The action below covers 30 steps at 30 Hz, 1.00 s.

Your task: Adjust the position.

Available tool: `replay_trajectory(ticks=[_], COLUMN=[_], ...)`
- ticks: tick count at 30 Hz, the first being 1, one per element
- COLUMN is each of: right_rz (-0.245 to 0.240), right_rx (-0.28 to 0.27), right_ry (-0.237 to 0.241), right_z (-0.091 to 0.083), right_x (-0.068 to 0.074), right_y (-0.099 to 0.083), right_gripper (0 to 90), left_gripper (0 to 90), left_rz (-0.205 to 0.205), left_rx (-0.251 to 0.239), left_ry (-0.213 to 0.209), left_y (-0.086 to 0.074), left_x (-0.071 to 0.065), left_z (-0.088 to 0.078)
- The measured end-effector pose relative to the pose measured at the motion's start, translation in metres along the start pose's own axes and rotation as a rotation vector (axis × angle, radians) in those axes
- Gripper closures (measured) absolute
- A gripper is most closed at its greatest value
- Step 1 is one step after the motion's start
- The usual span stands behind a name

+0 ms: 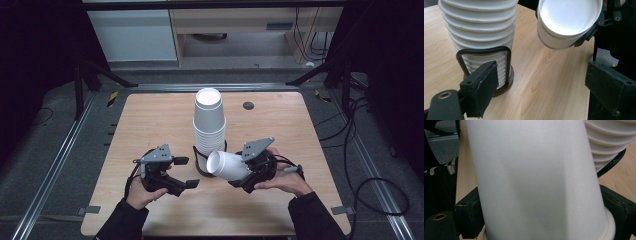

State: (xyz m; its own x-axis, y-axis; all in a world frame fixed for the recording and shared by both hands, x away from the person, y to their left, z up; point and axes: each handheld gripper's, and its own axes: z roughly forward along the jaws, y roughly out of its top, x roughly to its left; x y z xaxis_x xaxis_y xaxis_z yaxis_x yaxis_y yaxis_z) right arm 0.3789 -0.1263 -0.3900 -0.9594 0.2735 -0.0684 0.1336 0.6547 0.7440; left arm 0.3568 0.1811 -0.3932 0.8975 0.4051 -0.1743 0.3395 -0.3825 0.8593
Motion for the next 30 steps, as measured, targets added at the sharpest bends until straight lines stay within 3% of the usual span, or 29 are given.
replay_trajectory(ticks=[5, 21, 30], right_rz=[-0.024, -0.092, -0.133], right_rx=[0.047, 0.118, 0.188], right_ry=[0.007, 0.031, 0.047], right_z=[0.003, 0.022, 0.037], right_x=[0.002, 0.009, 0.018], right_y=[0.004, 0.016, 0.022], right_gripper=[10.2, 10.6, 10.6], left_gripper=[9.9, 9.1, 9.0], left_rz=[0.006, 0.033, 0.029], left_rx=[0.011, 0.056, 0.077], left_ry=[-0.009, -0.04, -0.043], left_y=[0.001, 0.003, 0.002], left_x=[-0.003, -0.015, -0.017], left_z=[0.004, 0.018, 0.025])
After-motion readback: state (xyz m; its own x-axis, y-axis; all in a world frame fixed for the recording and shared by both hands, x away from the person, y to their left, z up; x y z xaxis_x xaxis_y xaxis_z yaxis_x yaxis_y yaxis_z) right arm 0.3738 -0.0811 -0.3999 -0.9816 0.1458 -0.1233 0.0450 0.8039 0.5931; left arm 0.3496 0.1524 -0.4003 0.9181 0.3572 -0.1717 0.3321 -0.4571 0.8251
